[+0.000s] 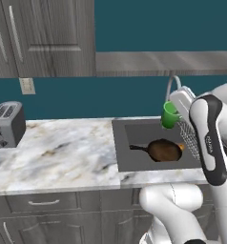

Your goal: Pick the cup and pan and place them in the sink. Then turn on the water.

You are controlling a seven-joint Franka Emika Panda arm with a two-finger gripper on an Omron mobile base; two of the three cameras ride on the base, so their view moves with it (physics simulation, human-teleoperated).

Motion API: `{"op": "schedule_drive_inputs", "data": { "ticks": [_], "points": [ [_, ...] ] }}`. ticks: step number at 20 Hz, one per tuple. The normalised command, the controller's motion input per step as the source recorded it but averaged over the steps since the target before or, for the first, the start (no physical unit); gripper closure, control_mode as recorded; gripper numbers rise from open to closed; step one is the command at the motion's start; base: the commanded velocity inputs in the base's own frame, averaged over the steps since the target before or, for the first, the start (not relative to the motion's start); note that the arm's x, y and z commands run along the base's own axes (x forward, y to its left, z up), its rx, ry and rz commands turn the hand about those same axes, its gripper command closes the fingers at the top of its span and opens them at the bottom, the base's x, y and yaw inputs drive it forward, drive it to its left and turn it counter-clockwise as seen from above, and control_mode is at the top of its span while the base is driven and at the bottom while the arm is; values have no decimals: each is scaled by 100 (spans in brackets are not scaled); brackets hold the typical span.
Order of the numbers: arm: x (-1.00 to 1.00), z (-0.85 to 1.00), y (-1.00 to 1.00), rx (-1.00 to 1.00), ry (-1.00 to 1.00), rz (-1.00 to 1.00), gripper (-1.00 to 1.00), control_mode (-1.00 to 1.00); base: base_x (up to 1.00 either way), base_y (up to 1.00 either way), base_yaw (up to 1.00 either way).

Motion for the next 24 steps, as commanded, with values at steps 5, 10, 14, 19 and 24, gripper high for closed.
{"op": "schedule_drive_inputs", "data": {
  "ticks": [5,10,14,19,24],
  "points": [
    [19,-64,2,0,17,-9,100,-100,0,0,0],
    [42,-68,0,0,23,-13,100,-100,0,0,0],
    [57,-60,-9,0,16,-4,100,-100,0,0,0],
    [54,-47,-35,1,12,0,100,-100,0,0,0],
    [54,-52,-6,-4,6,0,100,-100,0,0,0]
  ]
}}
